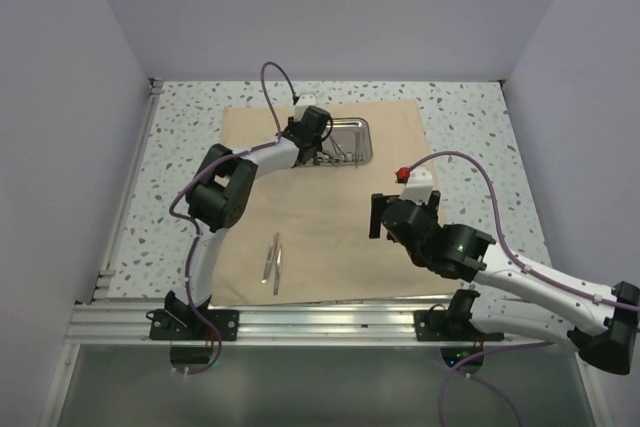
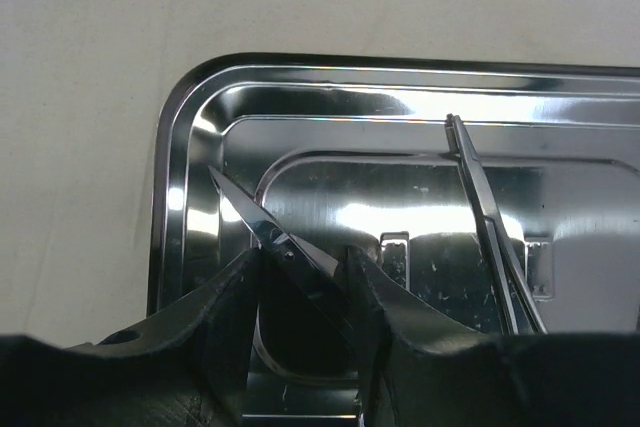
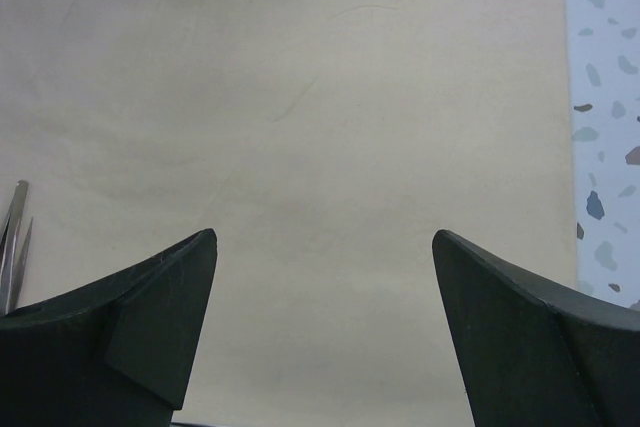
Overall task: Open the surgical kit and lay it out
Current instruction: Pick up the medical item from the container.
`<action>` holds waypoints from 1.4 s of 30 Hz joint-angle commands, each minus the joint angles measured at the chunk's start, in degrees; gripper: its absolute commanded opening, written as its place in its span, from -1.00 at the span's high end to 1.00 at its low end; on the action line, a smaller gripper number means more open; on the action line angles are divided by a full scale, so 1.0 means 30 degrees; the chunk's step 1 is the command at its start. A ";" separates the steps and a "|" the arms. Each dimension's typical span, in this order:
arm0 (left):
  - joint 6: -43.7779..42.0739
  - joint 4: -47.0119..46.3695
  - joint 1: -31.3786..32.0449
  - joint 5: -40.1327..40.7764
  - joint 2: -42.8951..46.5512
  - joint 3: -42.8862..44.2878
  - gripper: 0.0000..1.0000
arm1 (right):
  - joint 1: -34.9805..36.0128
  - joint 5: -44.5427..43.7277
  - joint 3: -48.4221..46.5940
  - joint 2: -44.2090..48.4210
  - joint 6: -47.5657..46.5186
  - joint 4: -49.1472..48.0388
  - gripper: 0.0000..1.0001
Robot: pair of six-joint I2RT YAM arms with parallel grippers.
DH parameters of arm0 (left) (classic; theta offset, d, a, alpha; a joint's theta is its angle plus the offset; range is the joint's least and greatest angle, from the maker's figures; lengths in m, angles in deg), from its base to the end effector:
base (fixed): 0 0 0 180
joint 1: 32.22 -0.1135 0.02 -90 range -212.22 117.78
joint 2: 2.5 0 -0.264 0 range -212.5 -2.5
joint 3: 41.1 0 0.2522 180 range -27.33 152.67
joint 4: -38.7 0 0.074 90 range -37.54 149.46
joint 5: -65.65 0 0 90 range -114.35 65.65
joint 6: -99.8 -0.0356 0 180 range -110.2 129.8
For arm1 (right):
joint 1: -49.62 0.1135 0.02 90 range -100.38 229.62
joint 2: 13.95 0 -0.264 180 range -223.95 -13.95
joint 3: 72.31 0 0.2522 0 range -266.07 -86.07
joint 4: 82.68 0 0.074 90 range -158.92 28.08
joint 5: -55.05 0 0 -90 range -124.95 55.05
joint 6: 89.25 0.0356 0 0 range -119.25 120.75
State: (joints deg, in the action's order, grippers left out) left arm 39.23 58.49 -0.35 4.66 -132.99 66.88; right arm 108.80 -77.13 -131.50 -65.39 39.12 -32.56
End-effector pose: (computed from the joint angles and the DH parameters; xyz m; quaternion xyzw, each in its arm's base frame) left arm 0.4356 -0.2505 0.1470 -0.0824 0.8874 -0.0025 0.4535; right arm 0.1125 0.1419 0.2863 -0.0113 0.8658 0.0664 0.4959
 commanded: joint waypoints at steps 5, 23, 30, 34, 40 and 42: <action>0.0033 -0.0723 -0.0138 0.0257 0.1868 -0.1522 0.11 | -0.0068 0.0434 -0.0853 -0.0723 -0.0046 -0.0459 -0.86; 0.1586 0.1099 -0.0840 -0.0558 -0.1382 0.1231 0.46 | -0.0097 0.0640 -0.1262 -0.1017 -0.0221 -0.0196 -0.85; 0.1381 0.0804 -0.1163 -0.1234 -0.2203 0.1875 0.91 | -0.0097 0.0640 -0.1380 -0.1280 -0.0280 -0.0167 -0.85; 0.1031 0.0717 -0.1222 -0.1380 -0.2409 0.2636 1.00 | -0.0097 0.0669 -0.1380 -0.1311 -0.0251 -0.0137 -0.84; 0.0152 0.0395 -0.1222 -0.1849 -0.1912 0.3748 1.00 | -0.0126 0.0523 -0.1351 -0.1310 -0.0222 -0.0166 -0.83; -0.0258 0.0337 -0.1222 -0.2025 -0.1474 0.4014 1.00 | -0.0155 0.0493 -0.1293 -0.1310 -0.0251 -0.0225 -0.84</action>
State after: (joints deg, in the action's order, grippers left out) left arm 40.65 59.93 -3.71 0.82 -137.87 75.51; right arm 108.69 -74.42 -133.10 -69.19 39.01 -32.91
